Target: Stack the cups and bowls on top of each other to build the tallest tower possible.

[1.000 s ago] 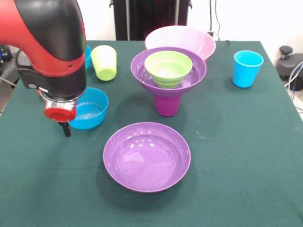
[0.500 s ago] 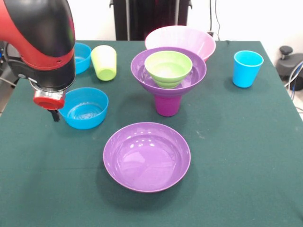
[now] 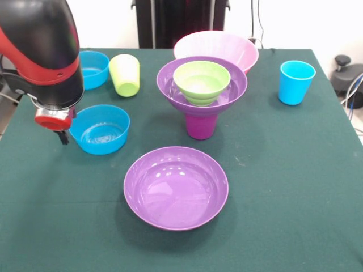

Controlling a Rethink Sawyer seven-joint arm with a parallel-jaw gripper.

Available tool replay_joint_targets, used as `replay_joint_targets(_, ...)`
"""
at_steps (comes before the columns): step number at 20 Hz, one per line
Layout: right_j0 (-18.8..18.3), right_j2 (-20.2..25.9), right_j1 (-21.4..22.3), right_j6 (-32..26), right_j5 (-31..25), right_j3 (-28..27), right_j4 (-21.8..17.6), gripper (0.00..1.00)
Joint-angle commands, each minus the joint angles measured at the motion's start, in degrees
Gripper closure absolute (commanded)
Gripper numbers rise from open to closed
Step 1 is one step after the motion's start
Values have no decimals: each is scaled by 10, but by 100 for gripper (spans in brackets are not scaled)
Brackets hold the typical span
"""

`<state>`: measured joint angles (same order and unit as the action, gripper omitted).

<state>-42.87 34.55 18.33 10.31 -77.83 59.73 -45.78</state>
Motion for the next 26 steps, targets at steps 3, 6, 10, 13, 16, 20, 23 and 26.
replay_joint_targets(3, -15, 9, -41, -23, 97, 50, 22, 0)
replay_joint_targets(6, -23, 15, -51, -19, 118, 54, 37, 0)
replay_joint_targets(10, -43, 36, -64, -14, 149, 67, 80, 0)
replay_joint_targets(13, -46, 38, -68, -15, 156, 65, 93, 0)
replay_joint_targets(16, -38, 29, -69, 0, 156, 64, 101, 0)
replay_joint_targets(20, -27, 11, -73, 22, 155, 68, 105, 0)
replay_joint_targets(23, -23, 7, -73, 23, 156, 68, 103, 0)
replay_joint_targets(26, -18, 2, -72, 25, 156, 67, 97, 0)
